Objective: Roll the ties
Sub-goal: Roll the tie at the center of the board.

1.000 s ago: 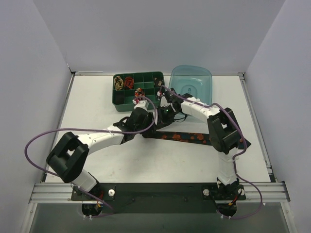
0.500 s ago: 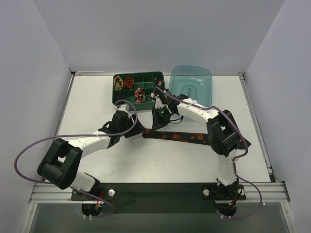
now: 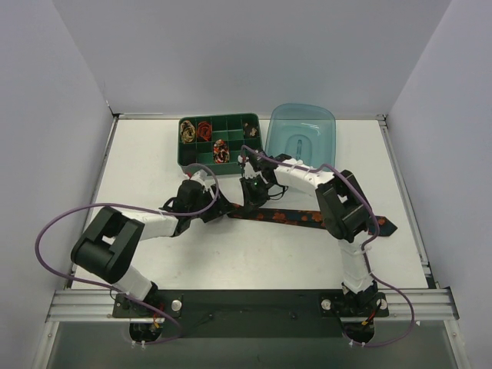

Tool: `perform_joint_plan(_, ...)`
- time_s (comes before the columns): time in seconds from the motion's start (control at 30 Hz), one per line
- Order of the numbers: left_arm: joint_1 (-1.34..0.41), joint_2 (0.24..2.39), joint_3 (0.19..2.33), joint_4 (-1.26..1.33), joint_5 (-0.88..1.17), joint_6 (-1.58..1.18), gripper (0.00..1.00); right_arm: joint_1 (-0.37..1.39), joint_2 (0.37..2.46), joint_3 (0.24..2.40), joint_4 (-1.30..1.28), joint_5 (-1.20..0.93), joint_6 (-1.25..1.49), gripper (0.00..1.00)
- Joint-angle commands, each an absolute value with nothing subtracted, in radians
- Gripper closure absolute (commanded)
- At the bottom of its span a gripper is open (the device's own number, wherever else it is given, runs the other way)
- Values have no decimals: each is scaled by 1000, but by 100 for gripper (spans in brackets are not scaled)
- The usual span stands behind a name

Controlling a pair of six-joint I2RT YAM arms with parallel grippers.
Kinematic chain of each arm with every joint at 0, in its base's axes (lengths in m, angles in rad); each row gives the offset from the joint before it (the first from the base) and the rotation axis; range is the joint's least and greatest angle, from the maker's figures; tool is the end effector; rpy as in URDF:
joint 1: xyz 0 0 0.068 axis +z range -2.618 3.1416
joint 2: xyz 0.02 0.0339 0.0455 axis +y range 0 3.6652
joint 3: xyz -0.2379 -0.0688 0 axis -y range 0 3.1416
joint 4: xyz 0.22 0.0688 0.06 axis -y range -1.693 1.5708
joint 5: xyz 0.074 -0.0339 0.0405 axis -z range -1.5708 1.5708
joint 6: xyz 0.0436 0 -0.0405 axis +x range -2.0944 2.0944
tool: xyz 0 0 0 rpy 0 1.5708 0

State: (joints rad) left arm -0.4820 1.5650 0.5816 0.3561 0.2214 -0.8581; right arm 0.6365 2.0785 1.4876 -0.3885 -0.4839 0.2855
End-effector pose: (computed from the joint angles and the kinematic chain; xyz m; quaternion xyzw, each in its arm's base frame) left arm 0.2479 -0.1405 0.1331 -0.1162 0.8791 -0.3576 0.2929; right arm 0.3213 0.2627 0.1552 -0.2309 0.9023 0.3311 0.1514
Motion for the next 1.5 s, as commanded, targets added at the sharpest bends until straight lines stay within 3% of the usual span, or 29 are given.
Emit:
perform_joint_plan(0.0,-474,1575,566,442,229,-868,30,635,2106,1502,-411,-457,276,100)
perform_joint_plan(0.3,-474,1641,531,557,258,-880,33,635,2131,1502,-402,-456,284,100)
perform_joint_plan(0.57,-479,1669,488,681,233,-926,46,635,2144,1497,-400,-460,287,100)
perform_joint_plan(0.8,-486,1669,537,687,241,-904,77,634,2148,1503,-402,-462,290,100)
perform_joint_plan(0.97,-515,1640,600,572,236,-848,89,640,2164,1511,-399,-465,293,100)
perform_joint_plan(1.47,-678,1532,808,207,20,-661,94,652,2206,1548,-379,-468,318,100)
